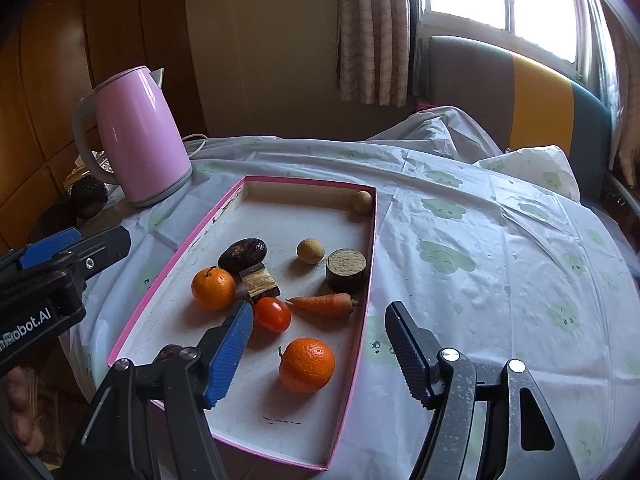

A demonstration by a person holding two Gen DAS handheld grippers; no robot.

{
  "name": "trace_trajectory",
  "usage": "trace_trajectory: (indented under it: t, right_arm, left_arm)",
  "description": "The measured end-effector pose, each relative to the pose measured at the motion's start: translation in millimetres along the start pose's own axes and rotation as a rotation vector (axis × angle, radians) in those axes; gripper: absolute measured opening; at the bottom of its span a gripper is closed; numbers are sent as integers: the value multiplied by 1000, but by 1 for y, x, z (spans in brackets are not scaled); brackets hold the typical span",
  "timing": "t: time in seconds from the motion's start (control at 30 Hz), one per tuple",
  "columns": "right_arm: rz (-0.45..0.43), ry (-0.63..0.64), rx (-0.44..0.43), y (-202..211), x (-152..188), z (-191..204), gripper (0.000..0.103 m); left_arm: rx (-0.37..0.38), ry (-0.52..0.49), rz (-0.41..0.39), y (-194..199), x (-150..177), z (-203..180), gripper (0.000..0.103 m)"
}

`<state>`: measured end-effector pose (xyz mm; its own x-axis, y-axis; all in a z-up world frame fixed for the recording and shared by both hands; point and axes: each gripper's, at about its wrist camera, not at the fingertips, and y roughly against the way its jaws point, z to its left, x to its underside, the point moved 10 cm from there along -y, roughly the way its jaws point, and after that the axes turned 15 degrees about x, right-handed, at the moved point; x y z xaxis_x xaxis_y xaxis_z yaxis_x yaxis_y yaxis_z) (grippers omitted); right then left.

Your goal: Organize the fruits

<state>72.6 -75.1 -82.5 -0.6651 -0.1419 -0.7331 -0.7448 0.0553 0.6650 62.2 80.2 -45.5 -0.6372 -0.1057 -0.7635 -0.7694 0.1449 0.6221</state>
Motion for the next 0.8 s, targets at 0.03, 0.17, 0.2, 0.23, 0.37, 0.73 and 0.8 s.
trace_trajectory:
  t: [0.03, 0.17, 0.2, 0.23, 0.37, 0.73, 0.8]
  right_arm:
    - [0, 0, 0, 0, 0, 0, 70]
    - [1, 2, -1, 0, 0, 1, 70]
    - [3, 3, -1, 0, 1, 2, 70]
    - [4, 3, -2, 0, 1, 2, 70]
    - [3, 8, -2, 0, 1, 5, 70]
    - [3, 13, -4, 0, 2, 6, 70]
    - [4, 15, -4, 0, 2, 7, 70]
  left_arm:
    - [-2, -1, 0, 0, 0, 0, 66]
    - [-3, -1, 0, 1, 0, 1, 66]
    - [-1, 0, -1, 1, 0, 2, 66]
    - [-1, 1, -3, 2, -1, 2, 66]
    - [0, 3, -8, 3, -2, 3, 66]
    - [-3, 7, -1, 3, -1, 6, 66]
    - [0, 12, 5, 3, 0, 6, 66]
